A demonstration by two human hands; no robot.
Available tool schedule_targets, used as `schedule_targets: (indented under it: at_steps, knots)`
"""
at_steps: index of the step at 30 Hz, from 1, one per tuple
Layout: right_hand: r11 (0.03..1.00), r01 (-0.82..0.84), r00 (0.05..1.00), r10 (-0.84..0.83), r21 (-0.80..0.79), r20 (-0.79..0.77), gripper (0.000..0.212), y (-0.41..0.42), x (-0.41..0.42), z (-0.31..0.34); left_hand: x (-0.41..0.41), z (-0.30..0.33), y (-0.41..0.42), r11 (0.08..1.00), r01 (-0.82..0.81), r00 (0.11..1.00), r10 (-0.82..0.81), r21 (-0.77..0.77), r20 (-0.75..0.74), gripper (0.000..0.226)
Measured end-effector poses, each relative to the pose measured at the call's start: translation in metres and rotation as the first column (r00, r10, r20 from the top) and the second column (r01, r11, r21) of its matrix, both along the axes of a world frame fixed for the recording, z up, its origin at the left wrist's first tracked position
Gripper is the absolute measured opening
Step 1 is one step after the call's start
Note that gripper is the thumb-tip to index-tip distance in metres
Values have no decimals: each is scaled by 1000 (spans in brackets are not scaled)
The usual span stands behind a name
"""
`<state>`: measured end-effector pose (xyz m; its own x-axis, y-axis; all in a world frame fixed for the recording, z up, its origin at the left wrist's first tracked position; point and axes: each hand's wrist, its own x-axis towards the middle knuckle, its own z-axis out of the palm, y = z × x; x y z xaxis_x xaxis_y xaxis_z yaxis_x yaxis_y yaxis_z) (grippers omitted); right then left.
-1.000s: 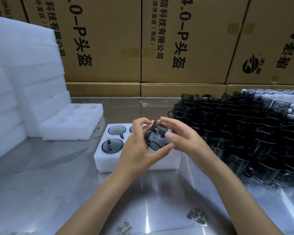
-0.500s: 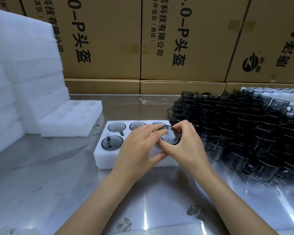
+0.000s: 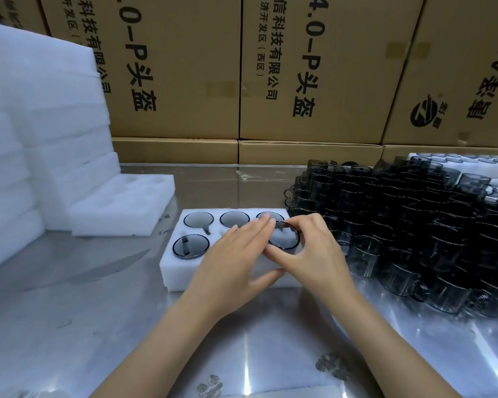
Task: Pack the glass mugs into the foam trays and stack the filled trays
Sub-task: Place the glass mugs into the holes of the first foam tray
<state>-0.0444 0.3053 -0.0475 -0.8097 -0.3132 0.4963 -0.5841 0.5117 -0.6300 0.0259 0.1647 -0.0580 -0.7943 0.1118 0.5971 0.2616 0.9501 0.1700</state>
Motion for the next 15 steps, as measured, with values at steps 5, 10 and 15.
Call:
schedule_targets:
  at_steps: [5,10,15]
  knots:
    - [954,-225,943,265,200,-202,75,12,-1,5,8,3,-2,981,34,998,-44,-190,-48,71]
    - [923,-208,953,267,325,-147,64,18,0,3,11,-1,-2,976,81,997,-78,-202,24,76]
    - [888,-203,963,258,412,-82,68,21,0,0,11,-3,0,986,103,992,-94,-129,79,77]
